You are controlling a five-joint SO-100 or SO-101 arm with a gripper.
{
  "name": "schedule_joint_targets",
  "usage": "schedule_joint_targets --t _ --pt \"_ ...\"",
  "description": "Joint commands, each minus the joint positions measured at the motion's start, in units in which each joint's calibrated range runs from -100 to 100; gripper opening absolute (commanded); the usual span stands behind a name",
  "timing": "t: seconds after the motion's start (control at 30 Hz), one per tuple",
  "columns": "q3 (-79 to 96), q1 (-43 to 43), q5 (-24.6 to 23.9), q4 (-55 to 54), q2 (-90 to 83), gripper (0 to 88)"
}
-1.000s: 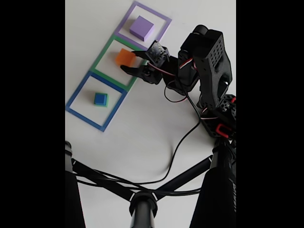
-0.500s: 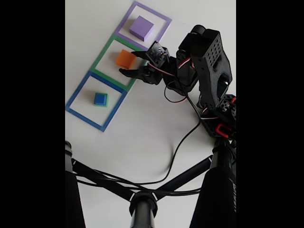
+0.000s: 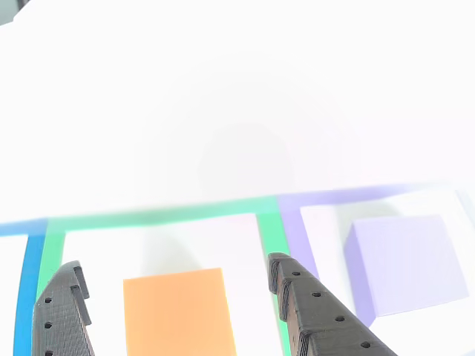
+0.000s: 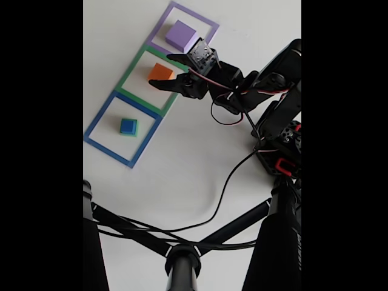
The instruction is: Tower of hanoi
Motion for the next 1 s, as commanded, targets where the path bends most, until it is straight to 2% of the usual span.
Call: schedule_joint_targets --t 0.0,0.17,0.33,0.53,0.73,0.97 --pt "-1.80 0.87 0.79 23.16 -21.42 25.0" --pt "-10.07 -0.19 0.79 53.84 -39.10 15.2" --pt "-23.34 -2.49 0.79 78.54 -46.45 0.2" --pt "-46.44 -6.51 0.79 106.80 -46.61 0.1" --pt "-64.16 -12.75 0.28 125.26 -46.69 0.1" --pt "-74.71 -18.60 -3.27 136.44 -46.77 0.1"
